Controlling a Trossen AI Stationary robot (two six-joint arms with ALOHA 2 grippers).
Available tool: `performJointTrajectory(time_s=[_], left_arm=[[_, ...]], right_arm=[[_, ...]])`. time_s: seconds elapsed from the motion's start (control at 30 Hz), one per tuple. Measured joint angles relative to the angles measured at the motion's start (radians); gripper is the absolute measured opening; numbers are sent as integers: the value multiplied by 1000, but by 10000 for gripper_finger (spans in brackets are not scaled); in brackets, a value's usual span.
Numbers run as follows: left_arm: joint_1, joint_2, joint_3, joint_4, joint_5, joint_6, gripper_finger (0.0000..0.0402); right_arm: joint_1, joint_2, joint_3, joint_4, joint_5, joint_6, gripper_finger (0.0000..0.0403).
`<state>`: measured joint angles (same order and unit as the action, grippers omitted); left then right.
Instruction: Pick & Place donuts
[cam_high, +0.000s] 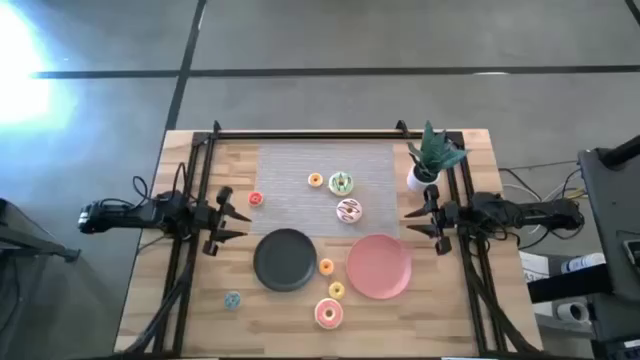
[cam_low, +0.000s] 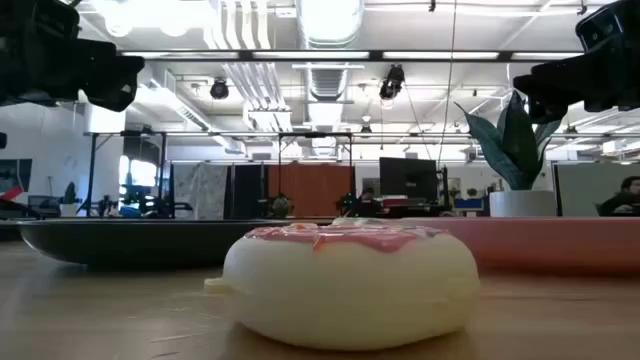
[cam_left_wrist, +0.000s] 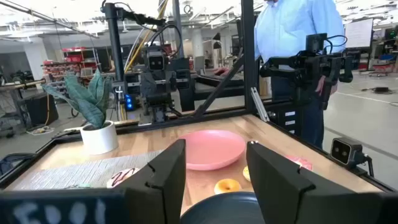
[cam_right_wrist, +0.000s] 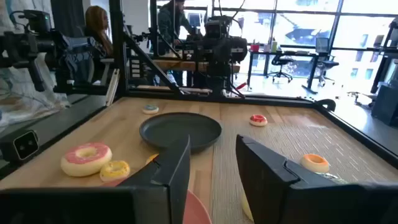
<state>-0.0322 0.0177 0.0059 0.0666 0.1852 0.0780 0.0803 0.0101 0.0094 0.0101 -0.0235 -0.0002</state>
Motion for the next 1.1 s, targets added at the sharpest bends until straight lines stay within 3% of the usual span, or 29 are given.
performJointTrajectory(time_s=[1.1], left_arm=[[0, 0, 0, 0, 0, 0, 144]], right_arm=[[0, 0, 0, 0, 0, 0, 132]])
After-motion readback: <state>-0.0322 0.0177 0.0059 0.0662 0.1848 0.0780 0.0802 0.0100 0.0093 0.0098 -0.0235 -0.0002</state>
